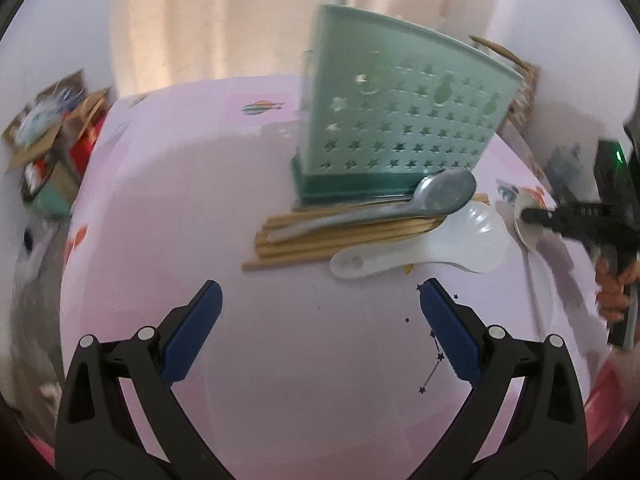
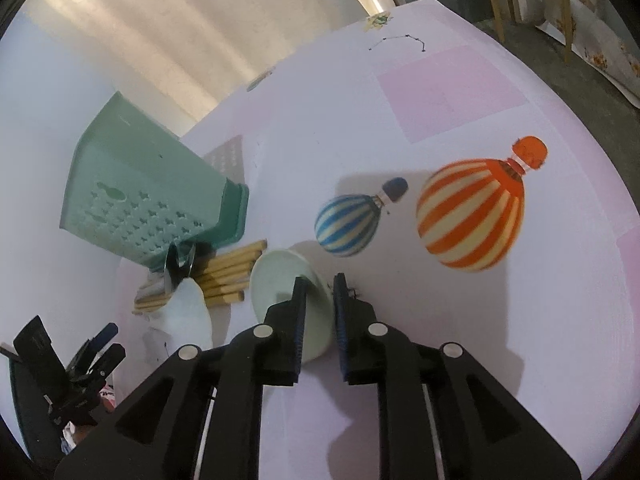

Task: Organize utensils

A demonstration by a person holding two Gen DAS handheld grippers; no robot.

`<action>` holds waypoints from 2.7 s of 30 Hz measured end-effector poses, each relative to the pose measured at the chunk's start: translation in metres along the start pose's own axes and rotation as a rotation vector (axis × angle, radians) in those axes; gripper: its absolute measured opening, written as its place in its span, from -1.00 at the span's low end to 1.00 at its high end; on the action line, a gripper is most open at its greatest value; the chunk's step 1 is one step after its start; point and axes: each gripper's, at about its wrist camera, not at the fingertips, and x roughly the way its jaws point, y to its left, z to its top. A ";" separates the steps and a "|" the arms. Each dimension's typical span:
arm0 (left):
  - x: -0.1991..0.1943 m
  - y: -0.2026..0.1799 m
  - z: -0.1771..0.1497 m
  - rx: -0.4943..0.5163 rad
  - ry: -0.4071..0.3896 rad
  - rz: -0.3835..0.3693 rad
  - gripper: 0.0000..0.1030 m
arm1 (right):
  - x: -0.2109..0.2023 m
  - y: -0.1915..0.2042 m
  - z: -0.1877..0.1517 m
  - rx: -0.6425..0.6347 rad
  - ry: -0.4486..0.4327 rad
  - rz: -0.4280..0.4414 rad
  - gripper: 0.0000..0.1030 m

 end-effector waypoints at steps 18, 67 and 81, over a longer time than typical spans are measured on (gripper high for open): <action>0.045 -0.058 0.046 0.471 0.104 -0.285 0.01 | 0.000 0.007 -0.010 -0.056 -0.047 -0.040 -0.85; -0.001 0.016 -0.018 -0.094 0.078 -0.180 -0.50 | 0.008 0.032 -0.030 -0.108 -0.036 -0.034 -0.85; 0.037 0.035 0.018 -0.079 0.087 -0.202 -0.50 | 0.011 0.025 -0.023 -0.116 -0.018 0.020 -0.85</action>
